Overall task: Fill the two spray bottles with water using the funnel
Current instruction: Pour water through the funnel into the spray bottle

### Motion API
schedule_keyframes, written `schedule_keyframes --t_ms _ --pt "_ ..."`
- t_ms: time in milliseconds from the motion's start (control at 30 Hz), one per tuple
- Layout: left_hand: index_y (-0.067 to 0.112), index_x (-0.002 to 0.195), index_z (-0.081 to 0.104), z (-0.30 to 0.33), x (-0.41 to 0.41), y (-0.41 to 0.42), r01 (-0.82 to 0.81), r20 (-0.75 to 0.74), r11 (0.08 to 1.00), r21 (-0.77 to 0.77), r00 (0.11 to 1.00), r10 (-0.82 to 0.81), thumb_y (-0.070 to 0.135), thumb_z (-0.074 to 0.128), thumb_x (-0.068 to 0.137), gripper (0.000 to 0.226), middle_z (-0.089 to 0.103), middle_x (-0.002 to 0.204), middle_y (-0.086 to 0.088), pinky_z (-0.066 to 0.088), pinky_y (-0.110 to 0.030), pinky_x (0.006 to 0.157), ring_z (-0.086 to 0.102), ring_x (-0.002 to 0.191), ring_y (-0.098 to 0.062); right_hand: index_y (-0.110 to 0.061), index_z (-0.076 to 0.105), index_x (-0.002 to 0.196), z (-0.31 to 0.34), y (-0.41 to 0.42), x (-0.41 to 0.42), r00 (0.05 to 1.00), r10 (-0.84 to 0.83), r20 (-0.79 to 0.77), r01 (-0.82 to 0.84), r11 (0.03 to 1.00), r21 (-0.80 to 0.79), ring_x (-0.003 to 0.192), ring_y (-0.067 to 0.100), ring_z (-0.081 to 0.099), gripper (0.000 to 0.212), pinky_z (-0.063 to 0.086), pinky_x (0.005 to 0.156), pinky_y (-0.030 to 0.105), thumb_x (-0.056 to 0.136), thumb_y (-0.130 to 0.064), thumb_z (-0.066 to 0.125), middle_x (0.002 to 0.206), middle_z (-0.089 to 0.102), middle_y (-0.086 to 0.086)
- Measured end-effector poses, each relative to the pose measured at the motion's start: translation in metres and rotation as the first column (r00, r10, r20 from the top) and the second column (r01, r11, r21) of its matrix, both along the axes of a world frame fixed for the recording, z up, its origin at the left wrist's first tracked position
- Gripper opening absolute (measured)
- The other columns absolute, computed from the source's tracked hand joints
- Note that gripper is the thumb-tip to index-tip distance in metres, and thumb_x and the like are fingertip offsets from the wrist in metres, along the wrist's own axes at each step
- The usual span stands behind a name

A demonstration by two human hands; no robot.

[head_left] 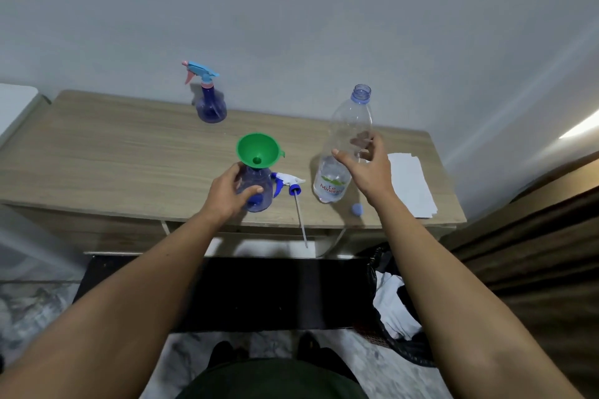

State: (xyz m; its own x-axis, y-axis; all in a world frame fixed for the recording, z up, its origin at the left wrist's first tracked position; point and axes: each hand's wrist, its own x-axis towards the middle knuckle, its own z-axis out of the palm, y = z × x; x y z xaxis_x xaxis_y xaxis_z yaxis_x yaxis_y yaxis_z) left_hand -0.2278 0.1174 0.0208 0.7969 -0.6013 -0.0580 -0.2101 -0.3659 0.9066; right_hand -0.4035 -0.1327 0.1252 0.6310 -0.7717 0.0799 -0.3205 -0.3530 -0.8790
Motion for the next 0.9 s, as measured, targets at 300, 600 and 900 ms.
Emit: schedule_keyframes --t_ms 300,600,900 --pt "0.015 0.136 0.059 0.008 -0.006 -0.001 -0.019 -0.070 1.000 -0.015 0.997 0.018 0.011 0.088 0.082 0.062 0.071 0.124 -0.002 0.053 -0.039 0.109 0.068 0.119 -0.021 -0.028 0.052 0.129 -0.015 -0.042 0.025 0.997 0.059 0.055 -0.064 0.994 0.087 0.117 0.014 0.063 0.068 0.054 0.106 0.043 0.076 -0.041 0.091 0.129 0.066 -0.008" --pt "0.022 0.131 0.056 0.006 -0.007 -0.002 -0.045 -0.071 0.999 -0.022 0.997 0.043 0.003 0.085 0.085 0.058 0.070 0.127 -0.005 0.051 -0.048 0.112 0.068 0.122 -0.024 -0.025 0.050 0.141 -0.019 -0.051 0.025 0.987 0.135 0.090 -0.143 0.985 0.095 0.124 0.012 0.062 0.073 0.052 0.107 0.032 0.081 -0.031 0.091 0.136 0.064 -0.005" --pt "0.038 0.125 0.058 0.006 -0.008 -0.001 -0.034 -0.055 0.999 -0.032 0.998 0.032 0.008 0.086 0.085 0.057 0.070 0.130 0.001 0.051 -0.049 0.113 0.065 0.127 -0.019 -0.027 0.051 0.142 -0.017 -0.049 0.019 0.985 0.144 0.095 -0.154 0.982 0.109 0.120 -0.006 0.058 0.073 0.051 0.086 0.008 0.081 -0.033 0.091 0.136 0.061 -0.011"
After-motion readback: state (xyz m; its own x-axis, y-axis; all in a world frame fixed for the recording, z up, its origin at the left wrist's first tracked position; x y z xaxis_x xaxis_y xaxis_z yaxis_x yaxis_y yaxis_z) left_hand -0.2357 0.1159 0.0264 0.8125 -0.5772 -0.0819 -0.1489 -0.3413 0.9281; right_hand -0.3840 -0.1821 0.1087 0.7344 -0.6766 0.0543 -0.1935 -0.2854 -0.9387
